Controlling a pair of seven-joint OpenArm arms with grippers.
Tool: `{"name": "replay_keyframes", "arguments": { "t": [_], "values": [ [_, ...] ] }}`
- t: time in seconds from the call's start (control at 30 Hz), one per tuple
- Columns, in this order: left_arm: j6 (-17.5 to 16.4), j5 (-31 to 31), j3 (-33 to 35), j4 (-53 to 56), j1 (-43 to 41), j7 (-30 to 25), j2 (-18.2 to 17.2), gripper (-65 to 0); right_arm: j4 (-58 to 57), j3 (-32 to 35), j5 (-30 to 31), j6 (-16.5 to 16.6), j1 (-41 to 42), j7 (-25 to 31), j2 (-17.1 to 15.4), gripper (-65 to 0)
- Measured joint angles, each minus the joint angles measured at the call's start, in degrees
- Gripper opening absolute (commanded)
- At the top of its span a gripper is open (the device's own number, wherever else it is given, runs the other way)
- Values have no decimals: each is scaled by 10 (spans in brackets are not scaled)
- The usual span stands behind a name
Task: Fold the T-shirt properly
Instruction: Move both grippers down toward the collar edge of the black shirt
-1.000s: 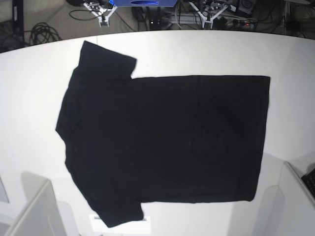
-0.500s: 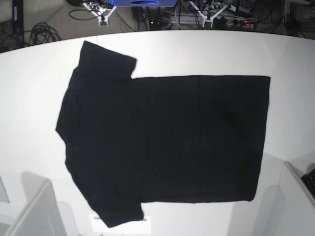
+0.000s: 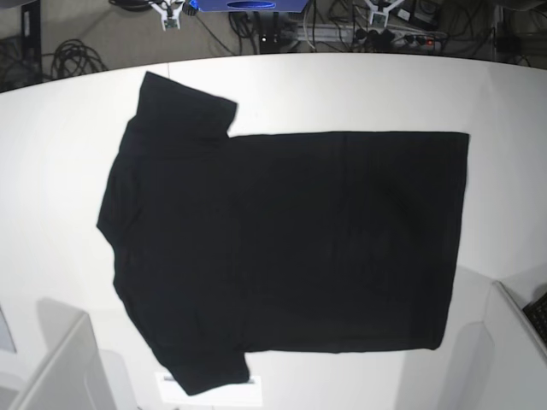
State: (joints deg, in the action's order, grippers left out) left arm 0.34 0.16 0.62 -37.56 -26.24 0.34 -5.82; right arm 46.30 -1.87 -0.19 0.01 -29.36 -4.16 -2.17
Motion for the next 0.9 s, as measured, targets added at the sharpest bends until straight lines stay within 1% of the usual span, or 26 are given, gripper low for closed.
{"name": "replay_keyframes", "arguments": {
  "t": [0.03, 0.1, 0.17, 0.2, 0.27, 0.4, 0.53, 0.57, 0.63, 0.7, 0.77, 0.83, 0.9],
  "values": [
    [3, 0, 0, -29, -18, -1, -2, -650, 27, -14, 3, 0, -14, -2, 3, -650],
    [-3, 0, 2, -80, -48, 2, -9, -650, 74, -39, 2, 0, -38, -23, 5, -650],
    [-3, 0, 2, -125, -75, -9, -11, -650, 113, -55, 1, 0, -63, -23, 2, -650],
    [-3, 1, 2, -146, -86, -3, -13, -650, 129, -63, 1, -2, -73, -35, 0, -650],
    [-7, -2, 3, -177, -109, -2, -23, -650, 159, -76, 2, -3, -96, -30, 0, -650],
    [0, -4, -9, -216, -147, 5, -34, -650, 206, -91, 2, -1, -136, -34, 5, -650],
    [-2, -2, -7, -283, -194, 0, -34, -650, 263, -124, 1, -1, -171, -35, 7, -650],
    [-6, -4, -4, -305, -208, 0, -37, -650, 278, -132, 1, -1, -179, -34, 9, -650],
    [-2, -5, -6, -348, -236, -1, -42, -650, 312, -149, 1, -2, -194, -34, 17, -650],
    [-1, -6, -8, -400, -266, 9, -51, -650, 349, -162, 1, -2, -210, -35, 33, -650],
    [3, -6, -10, -458, -293, 4, -53, -650, 383, -176, 3, 0, -221, -39, 45, -650],
    [-6, -7, -26, -504, -309, 7, -48, -650, 409, -191, 3, 4, -223, -48, 45, -650],
    [-4, -6, -38, -546, -329, 4, -45, -650, 434, -216, 3, 4, -219, -64, 43, -650]
  ]
}}
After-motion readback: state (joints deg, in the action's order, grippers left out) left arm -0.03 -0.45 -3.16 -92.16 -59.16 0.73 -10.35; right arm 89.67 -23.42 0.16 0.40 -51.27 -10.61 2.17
